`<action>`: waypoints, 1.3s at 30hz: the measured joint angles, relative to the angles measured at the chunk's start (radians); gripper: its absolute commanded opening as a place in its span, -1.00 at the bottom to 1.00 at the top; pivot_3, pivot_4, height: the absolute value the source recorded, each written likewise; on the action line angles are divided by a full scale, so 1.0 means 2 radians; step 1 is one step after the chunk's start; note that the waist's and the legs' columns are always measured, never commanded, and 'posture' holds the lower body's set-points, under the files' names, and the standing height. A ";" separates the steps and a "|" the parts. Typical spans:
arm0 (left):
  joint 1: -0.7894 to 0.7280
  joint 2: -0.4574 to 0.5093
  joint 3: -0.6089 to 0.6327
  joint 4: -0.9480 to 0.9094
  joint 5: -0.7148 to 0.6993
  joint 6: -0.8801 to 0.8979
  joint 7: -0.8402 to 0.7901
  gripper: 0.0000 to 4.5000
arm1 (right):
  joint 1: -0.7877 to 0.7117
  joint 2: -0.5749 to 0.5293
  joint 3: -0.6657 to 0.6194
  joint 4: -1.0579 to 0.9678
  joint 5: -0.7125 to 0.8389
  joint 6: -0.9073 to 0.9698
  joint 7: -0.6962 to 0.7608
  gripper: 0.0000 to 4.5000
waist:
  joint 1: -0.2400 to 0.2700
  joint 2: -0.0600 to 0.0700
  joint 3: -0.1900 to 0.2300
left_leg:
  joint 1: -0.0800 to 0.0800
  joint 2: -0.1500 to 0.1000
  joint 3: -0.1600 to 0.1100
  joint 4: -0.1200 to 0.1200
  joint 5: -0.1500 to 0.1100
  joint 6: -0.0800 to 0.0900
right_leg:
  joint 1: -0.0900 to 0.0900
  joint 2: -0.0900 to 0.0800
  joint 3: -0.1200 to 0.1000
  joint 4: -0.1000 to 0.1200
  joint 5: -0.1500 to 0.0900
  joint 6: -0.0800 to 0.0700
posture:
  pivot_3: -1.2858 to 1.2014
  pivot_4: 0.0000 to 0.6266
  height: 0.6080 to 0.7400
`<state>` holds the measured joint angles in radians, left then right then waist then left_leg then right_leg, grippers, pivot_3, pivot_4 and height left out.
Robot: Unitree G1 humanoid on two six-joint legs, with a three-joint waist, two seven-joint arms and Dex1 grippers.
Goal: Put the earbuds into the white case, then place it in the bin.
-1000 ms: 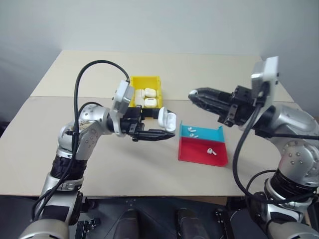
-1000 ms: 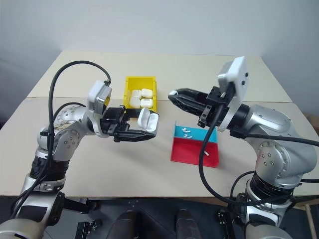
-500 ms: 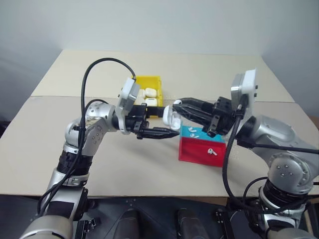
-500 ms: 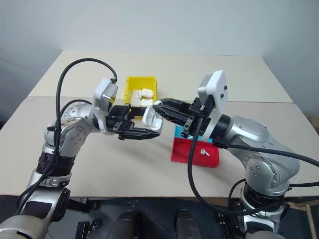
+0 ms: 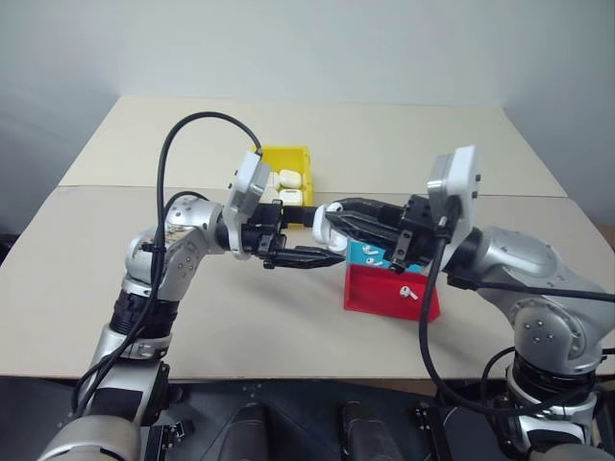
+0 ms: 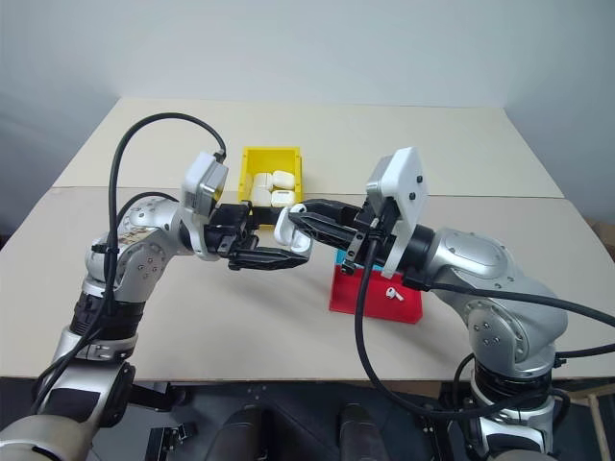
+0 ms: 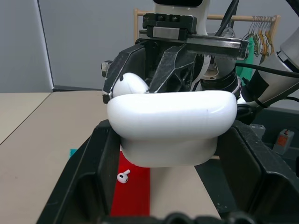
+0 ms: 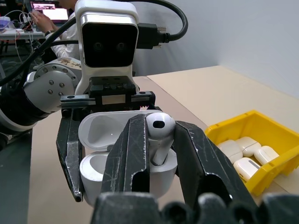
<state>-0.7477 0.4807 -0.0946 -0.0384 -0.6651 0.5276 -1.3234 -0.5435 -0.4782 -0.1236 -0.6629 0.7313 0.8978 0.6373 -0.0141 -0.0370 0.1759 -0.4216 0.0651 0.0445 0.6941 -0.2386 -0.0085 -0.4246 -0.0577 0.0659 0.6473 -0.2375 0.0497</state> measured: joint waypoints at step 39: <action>0.031 0.025 0.038 -0.018 0.007 -0.019 0.011 0.24 | -0.321 -0.115 0.352 0.615 -0.402 -0.407 0.338 0.47 | -0.008 0.001 0.001 | -0.001 0.000 0.001 -0.001 0.000 0.000 | -0.002 0.000 0.001 0.000 0.000 0.000 | 0.03 -0.52 1.00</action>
<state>-0.6863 0.5310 -0.0187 -0.0751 -0.6504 0.4897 -1.3010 -1.1848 -0.7088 0.5798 0.5679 -0.0723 0.0840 1.3135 -0.0302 -0.0358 0.1771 -0.4235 0.0655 0.0474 0.6927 -0.2386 -0.0084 -0.4283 -0.0578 0.0670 0.6463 -0.2377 0.0493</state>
